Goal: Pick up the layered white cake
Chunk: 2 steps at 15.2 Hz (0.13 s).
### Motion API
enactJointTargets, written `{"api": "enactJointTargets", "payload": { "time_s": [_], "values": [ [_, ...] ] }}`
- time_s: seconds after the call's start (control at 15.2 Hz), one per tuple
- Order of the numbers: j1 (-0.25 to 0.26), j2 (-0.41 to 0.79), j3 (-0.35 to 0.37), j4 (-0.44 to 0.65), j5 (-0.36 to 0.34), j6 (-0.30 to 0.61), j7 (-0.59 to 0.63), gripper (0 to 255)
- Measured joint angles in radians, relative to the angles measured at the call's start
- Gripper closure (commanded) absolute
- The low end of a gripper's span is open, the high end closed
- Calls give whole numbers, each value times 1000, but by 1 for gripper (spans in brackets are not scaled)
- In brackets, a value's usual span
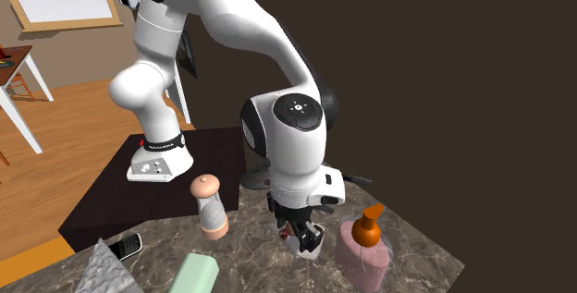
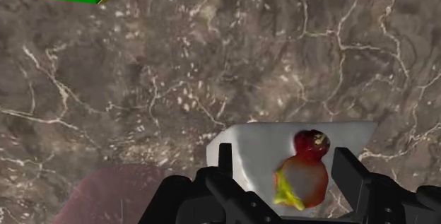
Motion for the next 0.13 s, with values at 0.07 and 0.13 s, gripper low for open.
{"api": "enactJointTargets", "payload": {
  "time_s": [0.07,0.13],
  "values": [
    [6,-11,-8,1,-10,-9,6,255],
    [8,-16,-11,2,-15,-14,10,255]
  ]
}}
